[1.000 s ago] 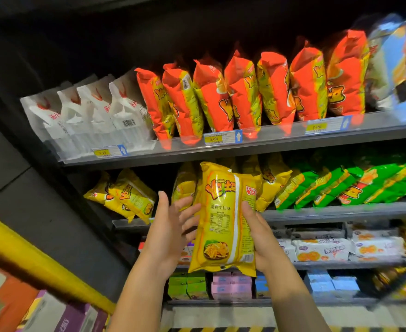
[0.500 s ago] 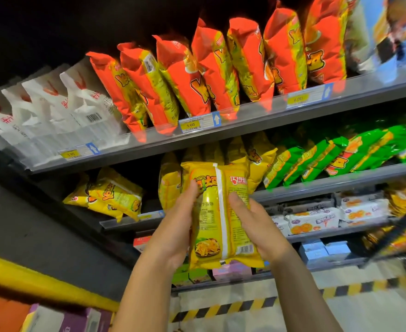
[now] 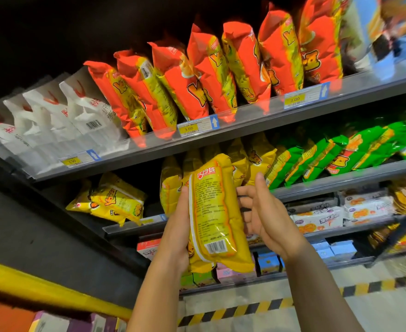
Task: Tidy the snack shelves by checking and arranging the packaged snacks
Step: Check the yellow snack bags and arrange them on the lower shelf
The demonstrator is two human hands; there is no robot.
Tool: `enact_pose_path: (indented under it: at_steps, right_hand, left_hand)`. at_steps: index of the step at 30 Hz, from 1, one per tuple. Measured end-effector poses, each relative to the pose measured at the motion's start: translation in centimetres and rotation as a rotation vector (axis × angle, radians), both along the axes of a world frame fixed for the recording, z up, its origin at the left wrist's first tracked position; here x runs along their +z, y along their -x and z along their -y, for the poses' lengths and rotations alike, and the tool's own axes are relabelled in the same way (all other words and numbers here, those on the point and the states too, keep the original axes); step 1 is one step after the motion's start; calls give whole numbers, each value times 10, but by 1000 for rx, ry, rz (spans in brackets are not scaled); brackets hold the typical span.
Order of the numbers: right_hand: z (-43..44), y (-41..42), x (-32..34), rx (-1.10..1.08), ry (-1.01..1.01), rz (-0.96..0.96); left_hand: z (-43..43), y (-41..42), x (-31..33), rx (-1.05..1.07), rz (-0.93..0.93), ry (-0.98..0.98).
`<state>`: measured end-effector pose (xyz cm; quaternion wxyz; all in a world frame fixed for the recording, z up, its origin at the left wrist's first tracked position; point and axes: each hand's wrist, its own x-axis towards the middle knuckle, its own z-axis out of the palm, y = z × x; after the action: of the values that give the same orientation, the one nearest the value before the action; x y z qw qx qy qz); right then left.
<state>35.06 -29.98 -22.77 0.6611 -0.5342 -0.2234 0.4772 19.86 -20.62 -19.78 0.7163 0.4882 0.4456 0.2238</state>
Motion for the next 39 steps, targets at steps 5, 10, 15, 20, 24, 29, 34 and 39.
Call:
enact_pose_path:
  at_steps: [5, 10, 15, 20, 24, 29, 34, 39]
  right_hand:
    - [4, -6, 3, 9, -16, 17]
    - [7, -10, 2, 106, 8, 147]
    - [13, -12, 4, 155, -6, 241]
    - [20, -22, -4, 130, -118, 204]
    - [23, -32, -9, 72, -171, 227]
    - [24, -37, -11, 35, -219, 244]
    - [27, -42, -8, 37, -251, 210]
    - [27, -39, -3, 96, -263, 89]
  left_hand:
    - [-2, -3, 0, 18, 16, -2]
    - [2, -11, 4, -21, -69, -174]
    - [7, -21, 7, -54, -84, -327]
    - [15, -23, 13, -123, -57, -497]
    - [14, -20, 18, -192, 23, -559]
    - [7, -17, 25, -285, 101, -522]
    - [-1, -13, 24, -417, 134, -495]
    - [0, -19, 25, -319, 86, -425]
